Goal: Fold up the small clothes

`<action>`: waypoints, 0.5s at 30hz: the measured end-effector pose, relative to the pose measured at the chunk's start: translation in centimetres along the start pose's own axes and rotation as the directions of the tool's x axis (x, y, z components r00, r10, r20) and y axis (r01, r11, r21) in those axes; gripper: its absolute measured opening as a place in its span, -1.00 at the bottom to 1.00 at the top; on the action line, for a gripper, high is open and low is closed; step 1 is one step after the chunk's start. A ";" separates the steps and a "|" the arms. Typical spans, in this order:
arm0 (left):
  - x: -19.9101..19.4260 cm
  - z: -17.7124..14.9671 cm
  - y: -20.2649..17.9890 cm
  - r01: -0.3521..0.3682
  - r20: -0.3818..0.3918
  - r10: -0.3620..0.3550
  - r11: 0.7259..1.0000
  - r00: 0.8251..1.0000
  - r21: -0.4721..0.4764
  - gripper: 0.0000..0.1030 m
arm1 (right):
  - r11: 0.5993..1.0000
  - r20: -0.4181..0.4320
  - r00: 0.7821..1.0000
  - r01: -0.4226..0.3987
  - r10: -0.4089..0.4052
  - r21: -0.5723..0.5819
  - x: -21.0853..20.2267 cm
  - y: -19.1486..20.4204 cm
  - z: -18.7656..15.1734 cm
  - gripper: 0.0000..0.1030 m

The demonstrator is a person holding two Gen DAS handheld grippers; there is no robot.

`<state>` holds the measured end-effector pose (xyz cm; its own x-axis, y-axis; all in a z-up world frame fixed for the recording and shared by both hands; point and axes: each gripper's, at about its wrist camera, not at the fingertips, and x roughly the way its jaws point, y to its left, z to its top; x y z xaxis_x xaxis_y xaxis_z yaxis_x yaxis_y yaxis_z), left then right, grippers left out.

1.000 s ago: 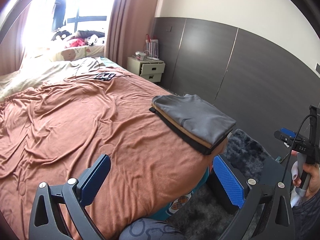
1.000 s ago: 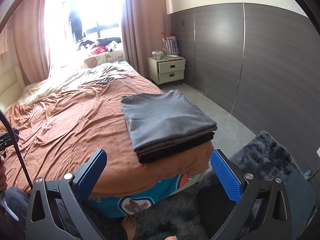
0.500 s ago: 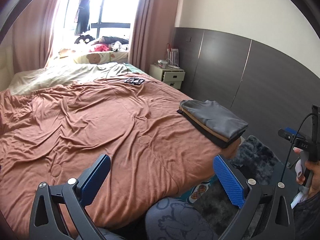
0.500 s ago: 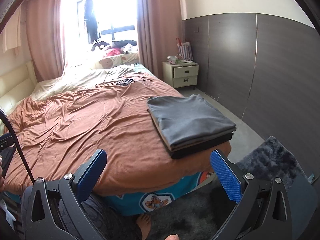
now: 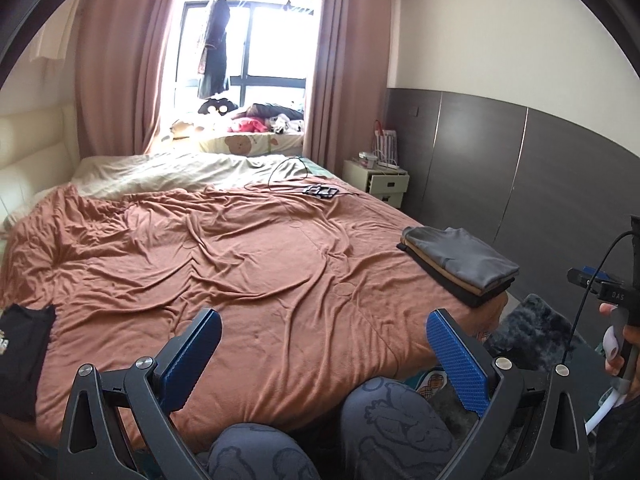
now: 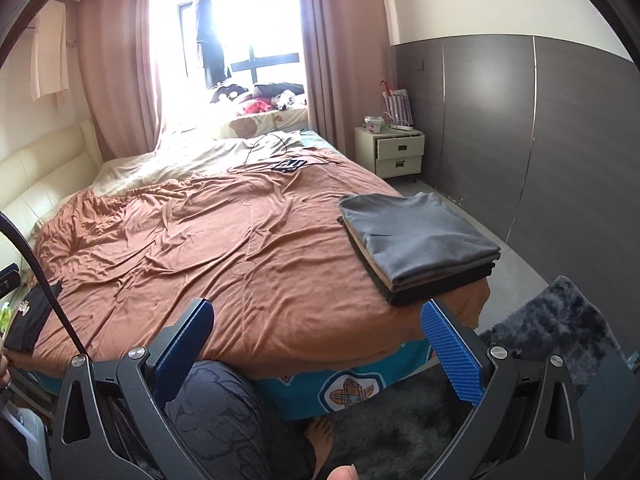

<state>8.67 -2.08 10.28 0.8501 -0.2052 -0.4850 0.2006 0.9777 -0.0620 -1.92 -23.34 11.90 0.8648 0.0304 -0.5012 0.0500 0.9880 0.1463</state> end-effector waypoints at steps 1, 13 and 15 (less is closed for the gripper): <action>-0.6 -0.2 0.1 0.004 0.007 -0.004 1.000 1.000 0.001 1.00 | 1.000 0.004 1.000 -0.004 0.004 0.002 -0.4 0.1 -0.1 1.00; -5.5 -4.1 0.6 -0.062 0.042 0.062 0.998 0.997 -0.004 1.00 | 0.998 -0.017 0.999 -0.049 0.048 -0.042 -1.2 3.4 -3.4 1.00; -5.7 -5.0 0.8 -0.077 0.032 0.078 0.997 0.996 -0.013 1.00 | 0.998 -0.026 0.998 -0.051 0.050 -0.048 -1.2 4.0 -3.9 1.00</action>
<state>1.53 0.08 8.63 0.8782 -0.1301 -0.4602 0.1279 0.9911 -0.0361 -4.70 -18.85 9.81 0.8529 0.0837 -0.5153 -0.0184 0.9913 0.1305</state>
